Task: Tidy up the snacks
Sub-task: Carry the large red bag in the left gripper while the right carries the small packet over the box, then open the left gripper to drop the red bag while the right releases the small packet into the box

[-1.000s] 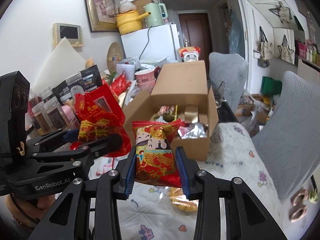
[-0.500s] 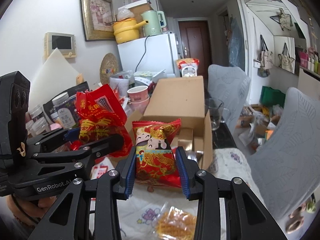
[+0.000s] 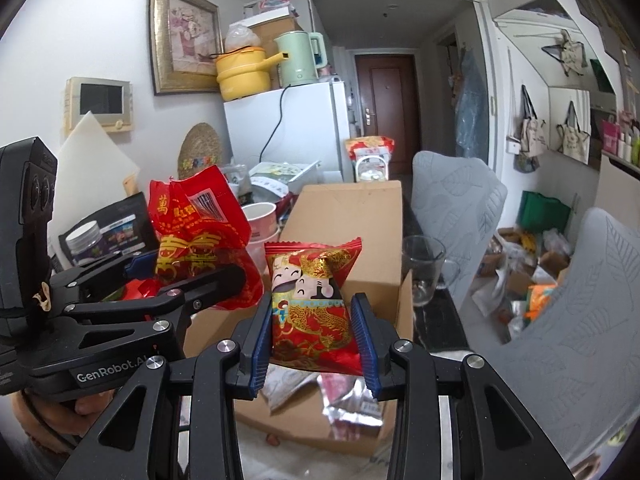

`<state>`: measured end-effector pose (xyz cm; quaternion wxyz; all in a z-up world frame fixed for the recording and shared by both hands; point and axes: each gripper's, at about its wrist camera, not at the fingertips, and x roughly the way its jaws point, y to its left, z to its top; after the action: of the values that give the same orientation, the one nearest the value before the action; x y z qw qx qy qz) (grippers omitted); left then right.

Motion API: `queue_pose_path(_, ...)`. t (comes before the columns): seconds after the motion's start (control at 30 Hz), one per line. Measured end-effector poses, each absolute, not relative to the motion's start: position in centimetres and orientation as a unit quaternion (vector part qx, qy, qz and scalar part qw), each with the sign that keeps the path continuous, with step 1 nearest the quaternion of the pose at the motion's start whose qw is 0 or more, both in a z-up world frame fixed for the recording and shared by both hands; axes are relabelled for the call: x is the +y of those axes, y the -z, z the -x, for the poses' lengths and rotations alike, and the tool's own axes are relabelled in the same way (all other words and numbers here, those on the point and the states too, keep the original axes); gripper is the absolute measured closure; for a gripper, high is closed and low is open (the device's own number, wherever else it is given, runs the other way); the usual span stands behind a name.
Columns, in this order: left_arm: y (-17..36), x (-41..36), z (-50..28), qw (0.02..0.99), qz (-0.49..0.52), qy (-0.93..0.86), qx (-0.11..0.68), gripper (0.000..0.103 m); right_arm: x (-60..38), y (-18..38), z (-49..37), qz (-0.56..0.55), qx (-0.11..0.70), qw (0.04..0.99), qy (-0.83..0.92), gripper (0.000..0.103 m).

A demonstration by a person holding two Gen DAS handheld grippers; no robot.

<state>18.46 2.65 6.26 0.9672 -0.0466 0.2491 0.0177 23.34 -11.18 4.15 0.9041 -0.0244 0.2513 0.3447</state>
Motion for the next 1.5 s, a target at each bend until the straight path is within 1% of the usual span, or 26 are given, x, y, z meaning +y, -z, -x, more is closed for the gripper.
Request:
queue_pose_path(0.07,-6.0,3.5,-19.5,0.966,0.059,-0.024,0.252,0.040,-10.7,-3.9,-24.2,0.023,0.253,0.903,-0.346,0.066)
queue_pose_path(0.3,-4.5,4.8,-22.3,0.961,0.056,-0.050,0.266,0.040,-9.1,-2.2,-27.5,0.018,0.273,0.895,-0.353,0.066)
queue_pose_path(0.63,-0.3,5.9,-25.3,0.944,0.058,-0.061,0.318,0.040,-7.4,0.8,-30.9,0.019,0.308,0.885,-0.348,0.066)
queue_pose_path(1.1,3.6,6.0,-27.7,0.920,0.051,-0.066,0.383,0.040,-5.7,3.8,-32.5,0.037,0.352,0.875,-0.330,0.066)
queue_pose_path(1.5,6.8,6.1,-29.4,0.884,0.045,-0.092,0.455,0.040,-4.9,6.5,-33.6,0.067,0.399,0.863,-0.303,0.065)
